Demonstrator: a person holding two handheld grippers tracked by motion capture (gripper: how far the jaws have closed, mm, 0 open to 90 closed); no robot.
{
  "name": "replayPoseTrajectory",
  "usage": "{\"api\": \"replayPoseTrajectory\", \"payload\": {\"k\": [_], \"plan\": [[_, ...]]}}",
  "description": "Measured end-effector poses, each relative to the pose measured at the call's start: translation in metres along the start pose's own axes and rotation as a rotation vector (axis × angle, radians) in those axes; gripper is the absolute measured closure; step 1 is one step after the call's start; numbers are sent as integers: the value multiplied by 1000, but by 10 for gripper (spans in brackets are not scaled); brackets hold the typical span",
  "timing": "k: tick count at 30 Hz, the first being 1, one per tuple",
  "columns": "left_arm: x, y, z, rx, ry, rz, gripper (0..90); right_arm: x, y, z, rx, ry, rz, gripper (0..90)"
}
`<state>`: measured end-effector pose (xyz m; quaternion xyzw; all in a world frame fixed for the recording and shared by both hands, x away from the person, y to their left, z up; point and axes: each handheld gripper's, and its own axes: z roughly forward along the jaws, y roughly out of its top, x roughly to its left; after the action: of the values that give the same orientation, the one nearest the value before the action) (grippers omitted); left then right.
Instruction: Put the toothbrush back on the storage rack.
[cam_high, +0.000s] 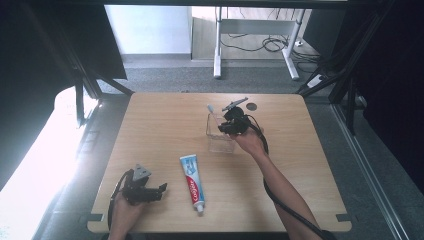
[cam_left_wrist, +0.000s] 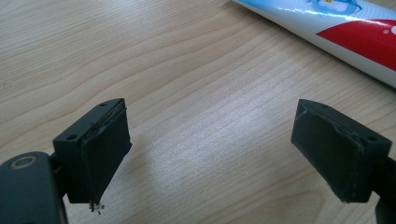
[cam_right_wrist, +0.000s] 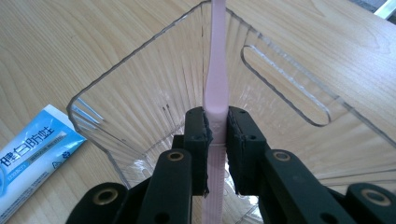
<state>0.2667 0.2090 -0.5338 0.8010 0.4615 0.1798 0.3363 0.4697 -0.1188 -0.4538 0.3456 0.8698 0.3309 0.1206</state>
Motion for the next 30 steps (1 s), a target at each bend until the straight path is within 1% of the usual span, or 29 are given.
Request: {"api": "replayPoseTrajectory", "payload": {"k": [13, 14, 18, 19, 24, 30], "plan": [[0, 0, 0, -1, -1, 3, 116, -1, 3, 4, 63, 1, -6, 773], [0, 0, 0, 0, 0, 3, 116, -1, 4, 5, 80, 1, -8, 771], [0, 0, 0, 0, 0, 4, 116, -1, 4, 6, 95, 4, -14, 743], [0, 0, 0, 0, 0, 4, 116, -1, 4, 6, 97, 4, -13, 727], [0, 0, 0, 0, 1, 4, 116, -1, 4, 6, 90, 8, -15, 711], [0, 0, 0, 0, -2, 2, 116, 0, 8, -1, 66, 10, -26, 635]]}}
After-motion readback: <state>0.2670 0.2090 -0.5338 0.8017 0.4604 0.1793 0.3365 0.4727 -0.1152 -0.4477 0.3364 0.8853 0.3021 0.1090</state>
